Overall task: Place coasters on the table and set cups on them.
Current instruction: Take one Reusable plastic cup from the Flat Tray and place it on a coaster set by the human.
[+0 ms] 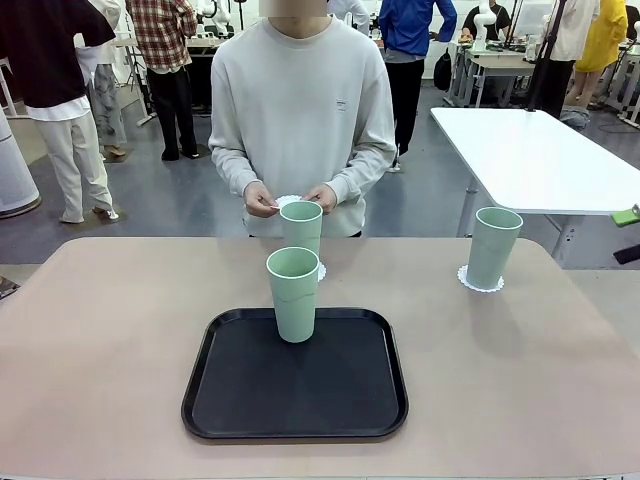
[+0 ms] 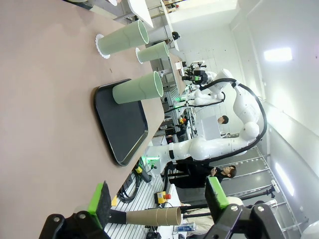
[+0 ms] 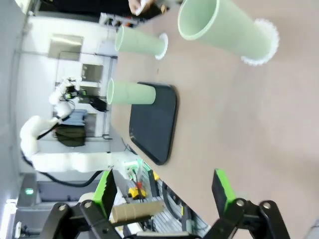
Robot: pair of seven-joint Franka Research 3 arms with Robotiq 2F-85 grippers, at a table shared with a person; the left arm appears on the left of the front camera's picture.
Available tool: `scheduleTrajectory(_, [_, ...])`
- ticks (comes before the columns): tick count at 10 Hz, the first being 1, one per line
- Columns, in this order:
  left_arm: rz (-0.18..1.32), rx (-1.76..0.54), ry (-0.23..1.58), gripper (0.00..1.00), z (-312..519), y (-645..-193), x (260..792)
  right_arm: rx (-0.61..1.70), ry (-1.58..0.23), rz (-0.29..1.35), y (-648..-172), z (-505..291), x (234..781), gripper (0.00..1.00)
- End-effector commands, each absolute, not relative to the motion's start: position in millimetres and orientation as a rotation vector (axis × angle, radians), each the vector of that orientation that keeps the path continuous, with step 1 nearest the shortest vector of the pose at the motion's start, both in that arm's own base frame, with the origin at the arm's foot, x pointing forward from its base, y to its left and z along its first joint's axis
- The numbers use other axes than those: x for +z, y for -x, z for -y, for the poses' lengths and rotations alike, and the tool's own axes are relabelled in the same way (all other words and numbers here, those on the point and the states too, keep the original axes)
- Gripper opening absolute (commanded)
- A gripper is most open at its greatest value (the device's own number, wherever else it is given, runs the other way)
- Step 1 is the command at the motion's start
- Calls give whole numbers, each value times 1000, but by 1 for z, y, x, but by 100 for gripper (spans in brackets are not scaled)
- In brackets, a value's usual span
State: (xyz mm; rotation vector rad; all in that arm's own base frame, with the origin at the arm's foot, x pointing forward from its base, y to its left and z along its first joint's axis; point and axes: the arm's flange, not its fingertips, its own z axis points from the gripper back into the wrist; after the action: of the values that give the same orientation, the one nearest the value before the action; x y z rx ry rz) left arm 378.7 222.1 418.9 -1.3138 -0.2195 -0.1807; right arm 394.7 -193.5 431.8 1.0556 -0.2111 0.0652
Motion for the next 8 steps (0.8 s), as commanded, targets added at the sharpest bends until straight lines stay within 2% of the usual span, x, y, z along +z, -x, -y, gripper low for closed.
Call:
scheduleTrajectory(1, [222, -184, 1314, 100, -222, -377, 421, 42, -1098, 233, -378, 197, 422, 100])
scheduleTrajectory(4, [222, -184, 1314, 100, -222, -377, 421, 63, -1194, 327, -363, 202, 417, 100])
scheduleTrajectory(8, [222, -184, 1314, 100, -222, -377, 421, 122, -1219, 332, -367, 200, 415, 100])
